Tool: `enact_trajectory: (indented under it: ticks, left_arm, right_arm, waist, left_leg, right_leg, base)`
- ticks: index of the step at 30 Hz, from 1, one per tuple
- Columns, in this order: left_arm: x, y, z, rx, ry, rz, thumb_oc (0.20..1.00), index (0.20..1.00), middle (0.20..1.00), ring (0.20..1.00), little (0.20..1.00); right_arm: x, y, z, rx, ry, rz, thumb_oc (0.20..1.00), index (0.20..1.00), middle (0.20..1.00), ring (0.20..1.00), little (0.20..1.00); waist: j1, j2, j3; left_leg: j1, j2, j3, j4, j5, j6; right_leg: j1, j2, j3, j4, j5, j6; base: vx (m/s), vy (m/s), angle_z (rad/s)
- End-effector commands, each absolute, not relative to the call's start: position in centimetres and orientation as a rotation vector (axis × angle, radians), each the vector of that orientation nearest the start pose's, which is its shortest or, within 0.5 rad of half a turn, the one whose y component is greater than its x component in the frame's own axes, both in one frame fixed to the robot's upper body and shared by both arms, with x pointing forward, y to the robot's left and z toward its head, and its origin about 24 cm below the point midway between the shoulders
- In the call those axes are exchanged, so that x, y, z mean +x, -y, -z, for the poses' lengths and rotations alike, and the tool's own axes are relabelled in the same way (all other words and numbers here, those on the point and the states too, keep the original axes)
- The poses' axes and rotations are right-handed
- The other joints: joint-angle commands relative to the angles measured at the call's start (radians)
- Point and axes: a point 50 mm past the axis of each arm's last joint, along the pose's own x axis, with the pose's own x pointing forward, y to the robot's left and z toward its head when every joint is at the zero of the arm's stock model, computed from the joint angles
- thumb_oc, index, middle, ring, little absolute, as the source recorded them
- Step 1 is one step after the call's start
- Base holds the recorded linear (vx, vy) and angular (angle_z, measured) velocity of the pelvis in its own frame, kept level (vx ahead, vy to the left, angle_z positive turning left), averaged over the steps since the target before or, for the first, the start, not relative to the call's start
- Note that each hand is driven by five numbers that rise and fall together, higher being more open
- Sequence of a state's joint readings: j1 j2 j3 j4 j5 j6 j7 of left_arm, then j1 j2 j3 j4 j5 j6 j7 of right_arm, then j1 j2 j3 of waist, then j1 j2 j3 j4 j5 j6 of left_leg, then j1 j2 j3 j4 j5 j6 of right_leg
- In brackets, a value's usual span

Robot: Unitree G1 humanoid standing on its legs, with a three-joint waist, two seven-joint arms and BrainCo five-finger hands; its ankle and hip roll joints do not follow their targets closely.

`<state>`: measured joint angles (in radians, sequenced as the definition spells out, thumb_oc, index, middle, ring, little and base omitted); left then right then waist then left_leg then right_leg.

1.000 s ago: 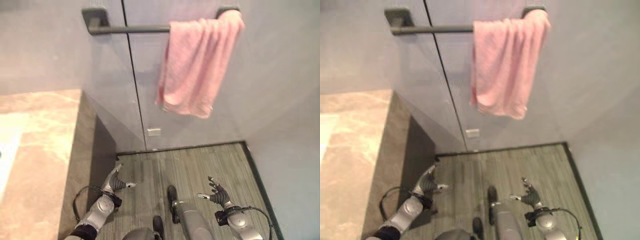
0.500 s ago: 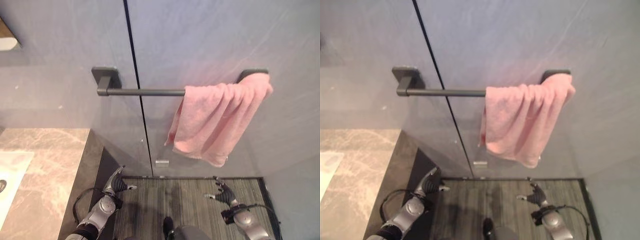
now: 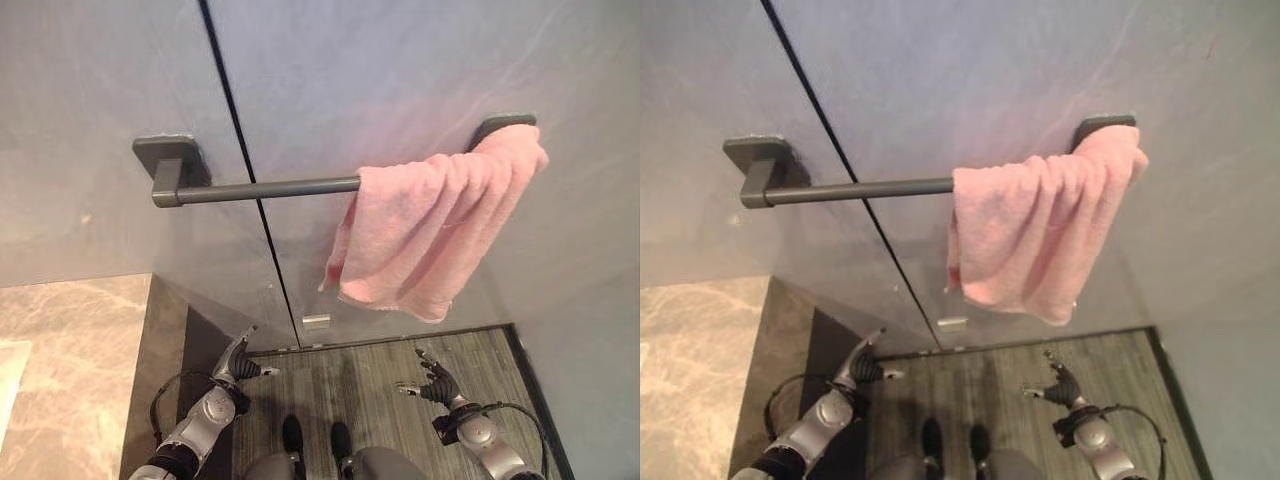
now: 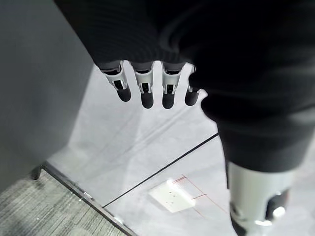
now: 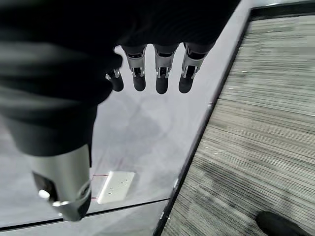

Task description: Put brush and paste in cup on sink, flatten towel.

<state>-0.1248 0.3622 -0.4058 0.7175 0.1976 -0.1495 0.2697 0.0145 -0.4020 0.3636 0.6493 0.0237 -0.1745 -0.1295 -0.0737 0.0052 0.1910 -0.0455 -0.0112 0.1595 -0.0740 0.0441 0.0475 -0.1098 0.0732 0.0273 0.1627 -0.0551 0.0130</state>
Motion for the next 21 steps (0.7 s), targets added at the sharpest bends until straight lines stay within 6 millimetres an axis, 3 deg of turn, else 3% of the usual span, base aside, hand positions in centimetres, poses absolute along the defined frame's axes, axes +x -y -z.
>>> enact_trajectory:
  ticks: [1, 3, 4, 6, 7, 8, 9, 11, 12, 15, 21]
  left_arm:
    - [23.6, -20.5, 5.7, 0.745, -0.312, 0.082, 1.000, 1.000, 1.000, 1.000, 1.000]
    - [23.6, -20.7, 5.7, 0.748, -0.314, 0.077, 1.000, 1.000, 1.000, 1.000, 1.000]
    - [23.2, -21.0, 5.8, 0.745, -0.324, 0.069, 1.000, 1.000, 1.000, 1.000, 1.000]
    - [23.0, -21.2, 5.9, 0.734, -0.326, 0.061, 1.000, 1.000, 1.000, 1.000, 1.000]
    - [23.0, -21.2, 5.9, 0.734, -0.326, 0.061, 1.000, 1.000, 1.000, 1.000, 1.000]
    - [22.9, -21.2, 5.9, 0.722, -0.328, 0.056, 1.000, 1.000, 1.000, 1.000, 1.000]
    - [22.8, -21.2, 6.0, 0.720, -0.329, 0.056, 1.000, 1.000, 1.000, 1.000, 1.000]
    - [22.8, -21.2, 5.9, 0.724, -0.326, 0.058, 1.000, 1.000, 1.000, 1.000, 1.000]
    - [22.5, -21.5, 6.0, 0.743, -0.333, 0.063, 1.000, 1.000, 1.000, 1.000, 1.000]
    - [22.3, -21.5, 6.1, 0.746, -0.335, 0.069, 1.000, 1.000, 1.000, 1.000, 1.000]
    - [21.9, -21.6, 5.7, 0.676, -0.330, 0.043, 1.000, 1.000, 1.000, 1.000, 1.000]
  right_arm:
    - [20.6, 20.7, 6.9, -0.475, -0.418, -0.117, 1.000, 1.000, 1.000, 1.000, 1.000]
    - [20.7, 20.6, 6.9, -0.476, -0.414, -0.119, 1.000, 1.000, 1.000, 1.000, 1.000]
    - [20.7, 20.4, 6.9, -0.487, -0.415, -0.122, 1.000, 1.000, 1.000, 1.000, 1.000]
    - [20.7, 20.2, 6.9, -0.495, -0.412, -0.139, 1.000, 1.000, 1.000, 1.000, 1.000]
    - [20.7, 20.2, 7.0, -0.495, -0.413, -0.139, 1.000, 1.000, 1.000, 1.000, 1.000]
    - [20.9, 19.9, 6.7, -0.510, -0.398, -0.156, 1.000, 1.000, 1.000, 1.000, 1.000]
    - [21.0, 20.0, 6.5, -0.519, -0.389, -0.157, 1.000, 1.000, 1.000, 1.000, 1.000]
    - [21.1, 20.0, 6.4, -0.517, -0.382, -0.159, 1.000, 1.000, 1.000, 1.000, 1.000]
    - [21.0, 20.4, 6.4, -0.513, -0.389, -0.145, 1.000, 1.000, 1.000, 1.000, 1.000]
    - [20.7, 21.0, 6.4, -0.510, -0.395, -0.129, 1.000, 1.000, 1.000, 1.000, 1.000]
    - [20.2, 23.0, 6.2, -0.433, -0.413, -0.013, 1.000, 1.000, 1.000, 1.000, 1.000]
  waist:
    - [0.018, -0.019, -0.002]
    - [0.022, -0.021, 0.001]
    - [0.042, -0.020, 0.001]
    - [0.047, -0.016, 0.000]
    - [0.046, -0.016, 0.001]
    - [0.048, -0.020, -0.001]
    - [0.046, -0.030, -0.003]
    - [0.047, -0.041, -0.010]
    - [0.060, -0.058, -0.028]
    - [0.057, -0.058, -0.038]
    - [0.056, -0.043, -0.079]
  left_leg:
    - [0.025, -0.006, -0.018, 0.077, -0.064, -0.048]
    - [0.023, -0.007, -0.013, 0.084, -0.069, -0.046]
    - [0.019, 0.012, 0.031, 0.097, -0.082, -0.053]
    - [0.020, 0.037, 0.032, 0.105, -0.086, -0.070]
    - [0.020, 0.037, 0.031, 0.106, -0.087, -0.070]
    - [0.031, 0.062, 0.019, 0.125, -0.098, -0.083]
    - [0.035, 0.066, 0.012, 0.136, -0.104, -0.086]
    - [0.038, 0.068, 0.008, 0.140, -0.108, -0.091]
    - [0.046, 0.078, 0.014, 0.151, -0.116, -0.104]
    - [0.050, 0.098, -0.010, 0.141, -0.093, -0.122]
    - [0.094, 0.154, -0.037, 0.049, -0.021, -0.164]
  right_leg:
    - [-0.085, -0.078, -0.006, 0.109, 0.067, 0.118]
    - [-0.088, -0.089, -0.012, 0.105, 0.068, 0.119]
    - [-0.087, -0.184, -0.091, 0.044, 0.108, 0.131]
    - [-0.092, -0.254, -0.096, -0.010, 0.167, 0.143]
    - [-0.090, -0.254, -0.097, -0.013, 0.169, 0.143]
    - [-0.090, -0.312, -0.083, -0.041, 0.220, 0.158]
    - [-0.080, -0.320, -0.069, -0.049, 0.237, 0.166]
    - [-0.065, -0.310, -0.057, -0.067, 0.229, 0.171]
    - [-0.033, -0.308, -0.084, -0.108, 0.206, 0.178]
    - [-0.008, -0.274, -0.075, -0.138, 0.187, 0.170]
    - [0.056, -0.226, -0.132, -0.193, 0.164, 0.150]
  base:
    - [-0.04, 0.068, -0.38]
    - [-0.03, -0.011, -0.07]
    - [-0.02, -0.119, -0.07]
    - [0.02, -0.138, -0.73]
    - [0.08, -0.175, -0.74]
    - [0.07, -0.191, -0.14]
    - [0.09, -0.265, 0.03]
    - [0.05, -0.186, 0.28]
    - [0.06, -0.229, 0.46]
    - [0.06, -0.193, 0.21]
    - [0.07, -0.185, 0.13]
